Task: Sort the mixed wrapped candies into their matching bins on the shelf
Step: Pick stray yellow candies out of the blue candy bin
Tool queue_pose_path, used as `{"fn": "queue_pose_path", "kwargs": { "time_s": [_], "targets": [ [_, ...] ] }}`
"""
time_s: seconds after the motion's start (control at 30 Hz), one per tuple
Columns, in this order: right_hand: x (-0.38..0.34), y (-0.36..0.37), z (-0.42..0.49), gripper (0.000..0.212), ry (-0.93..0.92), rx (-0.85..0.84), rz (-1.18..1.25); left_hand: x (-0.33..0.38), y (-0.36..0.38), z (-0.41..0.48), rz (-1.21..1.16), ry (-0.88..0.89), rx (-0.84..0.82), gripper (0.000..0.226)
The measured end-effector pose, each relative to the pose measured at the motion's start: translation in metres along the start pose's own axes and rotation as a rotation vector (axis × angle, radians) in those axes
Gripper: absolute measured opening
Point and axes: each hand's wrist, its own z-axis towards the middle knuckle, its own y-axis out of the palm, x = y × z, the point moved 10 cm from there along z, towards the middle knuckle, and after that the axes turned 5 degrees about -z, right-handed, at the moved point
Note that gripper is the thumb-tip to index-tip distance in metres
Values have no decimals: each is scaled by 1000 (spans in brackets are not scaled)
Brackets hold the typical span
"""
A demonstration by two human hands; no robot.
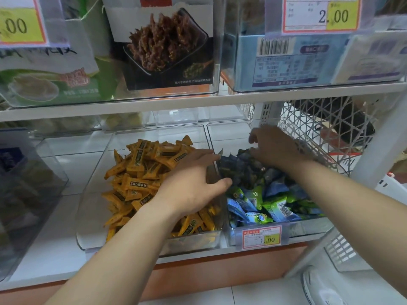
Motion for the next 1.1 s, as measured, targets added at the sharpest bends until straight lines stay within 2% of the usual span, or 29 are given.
{"fn": "queue_pose_path", "kwargs": {
  "time_s": [0.03, 0.1, 0.17, 0.2, 0.27, 0.37, 0.47, 0.53, 0.57, 0.63, 0.7, 0.8, 0.9, 1.1],
  "targets": [
    [-12, -2, -5, 9, -58, 3, 176, 0, 0, 0, -6, 1, 2, 65],
    [-43, 13, -17, 10, -196, -221, 371, 1, -2, 1, -14, 1, 12, 61],
    [-65, 39, -37, 11, -281, -526, 333, 2, -2, 0, -6, -4, 12, 61],
    [-66, 49, -43, 10, -297, -621, 265, 3, -2, 0, -7, -1, 12, 60],
    [-59, 59, -43, 19, -290, -703, 106, 4, -2, -1, -14, 5, 6, 58],
    [-43, 59, -32, 26, -233, -700, -37, 0, 0, -1, 8, -21, -20, 66],
    [-34, 43, -15, 27, -216, -496, -38, -1, 0, 0, 5, -27, -27, 68],
    [-39, 29, -13, 16, -238, -360, 69, 1, 0, 0, -1, -27, -24, 68],
    [-46, 29, -15, 13, -264, -378, 151, 0, -1, 0, -1, -29, -19, 68],
    [-63, 44, -27, 17, -334, -560, 221, 0, -1, 0, -3, -35, -13, 69],
    [-67, 60, -41, 25, -353, -758, 155, 0, -1, 0, -8, -37, -13, 69],
    [-62, 67, -50, 34, -359, -924, 33, 1, -1, 0, -5, -29, -19, 68],
    [-62, 69, -51, 52, -370, -984, -63, 0, 0, -1, -10, -26, -23, 67],
    [-62, 83, -44, 44, -347, -949, -97, -3, 2, -2, -25, -32, -31, 67]
  ]
}}
